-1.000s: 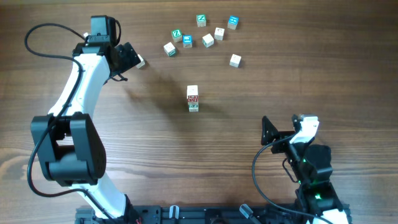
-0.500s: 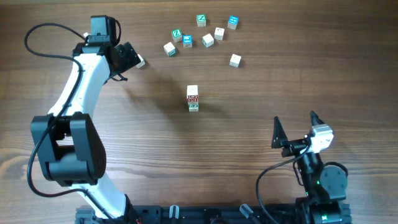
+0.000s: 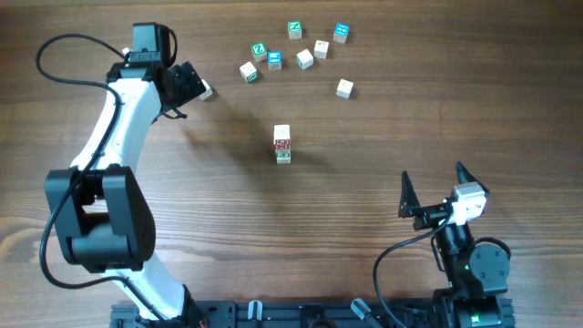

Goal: Form a tower

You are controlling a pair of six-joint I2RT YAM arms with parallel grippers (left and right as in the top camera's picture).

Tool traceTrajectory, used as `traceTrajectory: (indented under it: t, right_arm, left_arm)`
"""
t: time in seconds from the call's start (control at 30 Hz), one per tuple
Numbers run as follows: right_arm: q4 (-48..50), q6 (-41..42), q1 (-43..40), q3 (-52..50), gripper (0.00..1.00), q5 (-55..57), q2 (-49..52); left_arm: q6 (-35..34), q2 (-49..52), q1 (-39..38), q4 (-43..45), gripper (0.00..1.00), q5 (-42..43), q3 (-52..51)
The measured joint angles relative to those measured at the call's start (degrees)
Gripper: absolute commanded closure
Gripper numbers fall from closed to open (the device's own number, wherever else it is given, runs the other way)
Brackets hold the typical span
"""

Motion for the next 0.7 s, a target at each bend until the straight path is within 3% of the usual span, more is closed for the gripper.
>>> traceTrajectory:
  t: [0.53,0.7]
  right_arm:
    - [0.00,0.00,0.00,0.00,0.00,0.00,0.00]
    - [0.00,0.00,0.00,0.00,0.00,0.00,0.00]
  left_arm:
    - [0.00,-0.17,0.00,0.00,0.00,0.00,0.00]
    - [0.00,-9.66,0.00,-0.15,0.00,0.00,-0.20]
